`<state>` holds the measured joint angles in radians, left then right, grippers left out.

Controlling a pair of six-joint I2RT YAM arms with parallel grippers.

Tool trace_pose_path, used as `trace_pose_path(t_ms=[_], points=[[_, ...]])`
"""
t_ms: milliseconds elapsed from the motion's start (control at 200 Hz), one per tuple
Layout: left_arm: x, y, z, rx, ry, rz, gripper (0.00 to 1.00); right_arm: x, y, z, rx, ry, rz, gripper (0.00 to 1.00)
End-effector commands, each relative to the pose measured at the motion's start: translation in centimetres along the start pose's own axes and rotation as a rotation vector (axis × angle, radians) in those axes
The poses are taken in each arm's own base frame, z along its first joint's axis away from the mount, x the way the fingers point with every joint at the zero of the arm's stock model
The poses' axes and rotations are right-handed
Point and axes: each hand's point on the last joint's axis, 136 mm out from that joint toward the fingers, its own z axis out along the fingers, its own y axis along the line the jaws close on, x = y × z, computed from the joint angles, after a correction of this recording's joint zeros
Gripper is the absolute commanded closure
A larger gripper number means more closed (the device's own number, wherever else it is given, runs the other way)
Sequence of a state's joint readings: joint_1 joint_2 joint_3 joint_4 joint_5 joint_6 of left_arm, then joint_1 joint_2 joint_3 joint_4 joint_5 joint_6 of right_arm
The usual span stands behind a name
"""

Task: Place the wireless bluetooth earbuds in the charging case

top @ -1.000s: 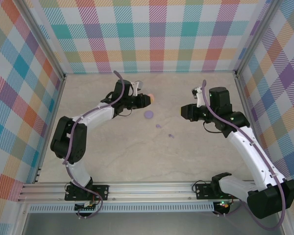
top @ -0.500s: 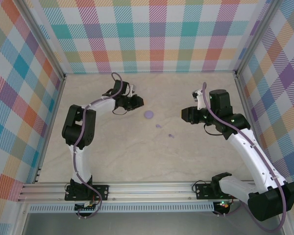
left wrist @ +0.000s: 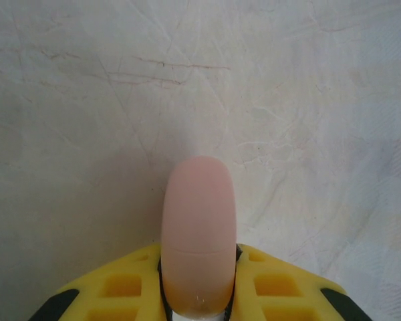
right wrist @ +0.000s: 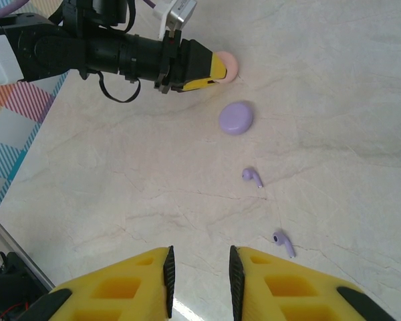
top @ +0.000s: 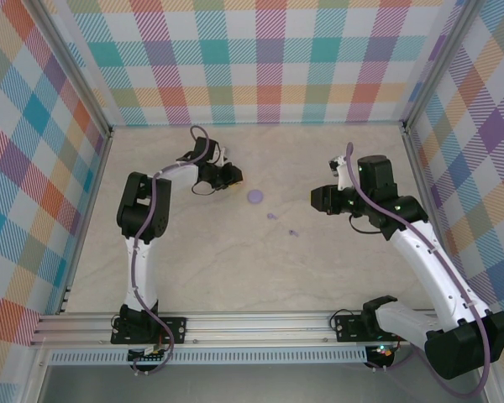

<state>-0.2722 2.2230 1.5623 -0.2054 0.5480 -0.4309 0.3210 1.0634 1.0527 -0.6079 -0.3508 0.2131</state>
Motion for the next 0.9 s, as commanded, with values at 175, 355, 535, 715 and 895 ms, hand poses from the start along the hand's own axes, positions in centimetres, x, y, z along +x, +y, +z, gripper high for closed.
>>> trace_pose_path(t_ms=[175, 355, 535, 715, 895], points=[[0.8, 3.6, -0.5, -0.157, 0.030, -0.040, 0.49, 0.5, -0.1, 0.1, 0.005, 0.025, 0.021, 0.67], [-0.3, 3.3, -3.0, -0.244, -0.014, 0.031, 0.39, 0.7, -0.4, 0.2, 0.021, 0.032, 0.015, 0.67], [-1.7, 1.4, -6.7, -0.314, -0.071, 0.137, 0.38, 1.1, -0.8, 0.2, 0.038, 0.045, 0.014, 0.66], [-0.7, -2.1, -7.7, -0.347, -0.041, 0.283, 0.38, 1.5, -1.1, 0.4, 0.049, 0.053, 0.017, 0.64], [0.8, -4.1, -6.4, -0.416, -0.012, 0.384, 0.38, 1.8, -1.3, 0.4, 0.054, 0.061, 0.027, 0.63]])
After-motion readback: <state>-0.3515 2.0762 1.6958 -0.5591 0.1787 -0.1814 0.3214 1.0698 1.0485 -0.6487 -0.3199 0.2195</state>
